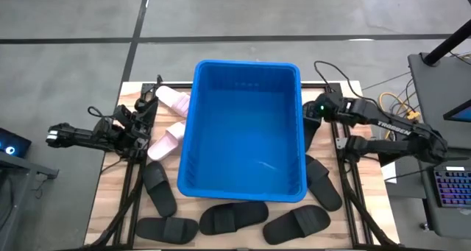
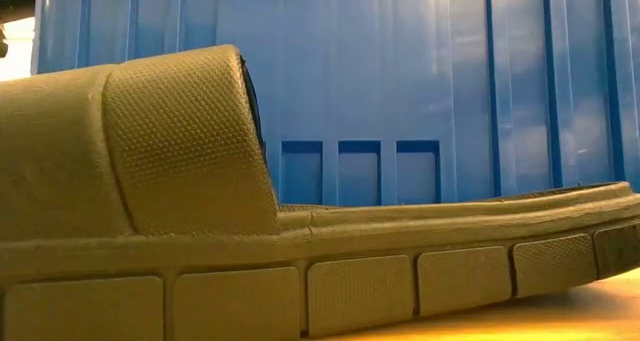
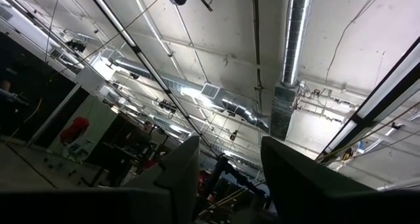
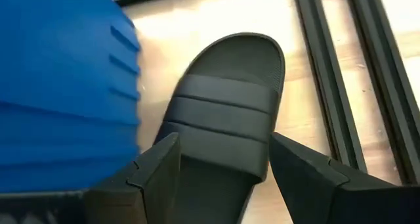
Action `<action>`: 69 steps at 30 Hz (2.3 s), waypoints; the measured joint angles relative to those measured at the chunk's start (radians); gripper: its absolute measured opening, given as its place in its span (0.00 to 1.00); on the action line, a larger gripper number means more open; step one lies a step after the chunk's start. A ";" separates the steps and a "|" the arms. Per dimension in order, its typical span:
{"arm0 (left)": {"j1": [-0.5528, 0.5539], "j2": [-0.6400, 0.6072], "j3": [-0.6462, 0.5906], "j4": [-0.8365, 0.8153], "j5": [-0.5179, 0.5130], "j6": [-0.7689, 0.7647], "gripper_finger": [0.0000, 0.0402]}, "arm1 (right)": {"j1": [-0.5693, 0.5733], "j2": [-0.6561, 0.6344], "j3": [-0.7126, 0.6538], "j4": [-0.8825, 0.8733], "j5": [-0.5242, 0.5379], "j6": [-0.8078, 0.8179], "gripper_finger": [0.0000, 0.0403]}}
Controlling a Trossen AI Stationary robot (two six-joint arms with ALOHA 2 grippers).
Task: Pick and place slides into bin
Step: Put the black slide into the blue bin
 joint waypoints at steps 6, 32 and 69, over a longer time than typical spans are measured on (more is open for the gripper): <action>0.000 0.000 -0.002 -0.001 0.000 -0.002 0.37 | -0.177 0.067 -0.001 0.010 -0.193 -0.294 0.54; 0.000 0.000 -0.003 -0.001 -0.002 -0.004 0.37 | -0.251 0.488 0.118 -0.001 -0.161 -1.079 0.54; 0.000 0.001 -0.003 -0.009 -0.003 -0.003 0.37 | -0.251 0.476 0.136 -0.013 -0.048 -1.047 0.03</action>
